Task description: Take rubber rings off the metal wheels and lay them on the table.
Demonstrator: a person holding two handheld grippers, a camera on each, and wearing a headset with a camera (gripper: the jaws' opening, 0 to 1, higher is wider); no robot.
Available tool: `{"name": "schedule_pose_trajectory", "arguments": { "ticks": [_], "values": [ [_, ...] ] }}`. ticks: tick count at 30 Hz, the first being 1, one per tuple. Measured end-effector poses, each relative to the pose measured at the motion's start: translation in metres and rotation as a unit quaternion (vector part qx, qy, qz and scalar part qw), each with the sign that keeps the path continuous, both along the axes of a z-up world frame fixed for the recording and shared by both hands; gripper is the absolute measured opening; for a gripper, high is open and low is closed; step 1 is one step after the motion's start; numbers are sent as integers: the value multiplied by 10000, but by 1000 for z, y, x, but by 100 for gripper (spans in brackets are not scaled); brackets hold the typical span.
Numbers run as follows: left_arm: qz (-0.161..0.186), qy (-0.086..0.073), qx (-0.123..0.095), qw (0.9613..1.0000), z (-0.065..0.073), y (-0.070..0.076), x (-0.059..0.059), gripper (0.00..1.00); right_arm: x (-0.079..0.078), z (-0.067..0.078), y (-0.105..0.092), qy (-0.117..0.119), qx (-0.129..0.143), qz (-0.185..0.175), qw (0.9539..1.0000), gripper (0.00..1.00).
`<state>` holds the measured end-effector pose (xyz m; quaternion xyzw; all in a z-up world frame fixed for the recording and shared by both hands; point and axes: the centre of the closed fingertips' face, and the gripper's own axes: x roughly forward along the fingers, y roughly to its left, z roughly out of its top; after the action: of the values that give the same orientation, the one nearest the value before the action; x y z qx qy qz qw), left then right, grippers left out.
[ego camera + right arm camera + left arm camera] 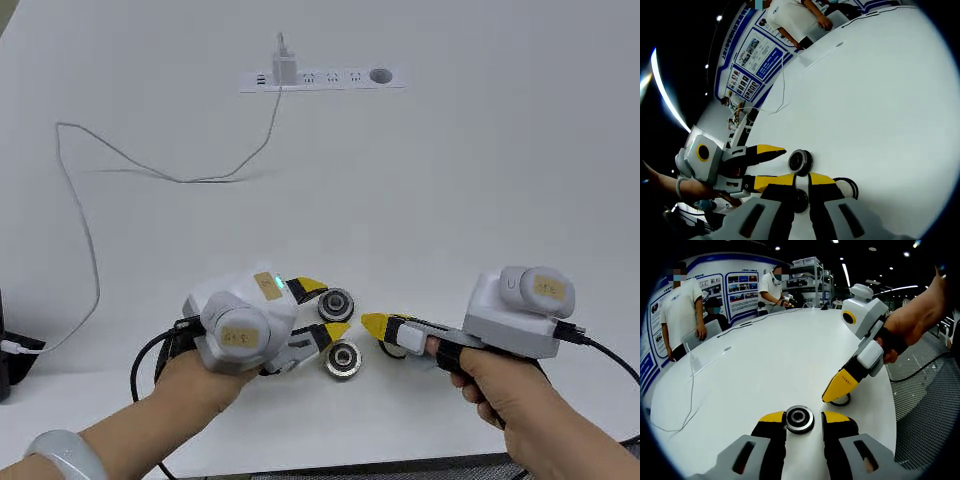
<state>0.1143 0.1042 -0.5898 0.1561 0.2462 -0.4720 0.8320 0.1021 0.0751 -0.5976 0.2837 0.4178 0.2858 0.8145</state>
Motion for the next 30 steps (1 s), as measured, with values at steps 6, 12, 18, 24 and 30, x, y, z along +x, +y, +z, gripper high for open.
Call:
{"name": "schedule_pose_trajectory", "arguments": {
  "ticks": [6, 12, 18, 24, 30],
  "values": [
    [36, 19, 99, 9999, -2, -2, 6, 23, 2, 0, -1, -4, 5, -14, 10000, 11],
    [41, 76, 179, 9998, -6, -2, 9, 20, 3, 0, -3, -3, 13, -52, 10000, 11],
    [73, 139, 221, 9996, -10, 2, 10, 19, 3, -1, -3, 11, 24, -65, 10000, 11],
    [99, 196, 171, 9996, -11, 3, 9, 16, 4, -1, -2, 42, 94, -117, 9999, 11],
    [126, 254, 107, 9995, -11, 2, 8, 14, 8, -4, 0, 98, 164, -160, 9997, 11]
  ]
}}
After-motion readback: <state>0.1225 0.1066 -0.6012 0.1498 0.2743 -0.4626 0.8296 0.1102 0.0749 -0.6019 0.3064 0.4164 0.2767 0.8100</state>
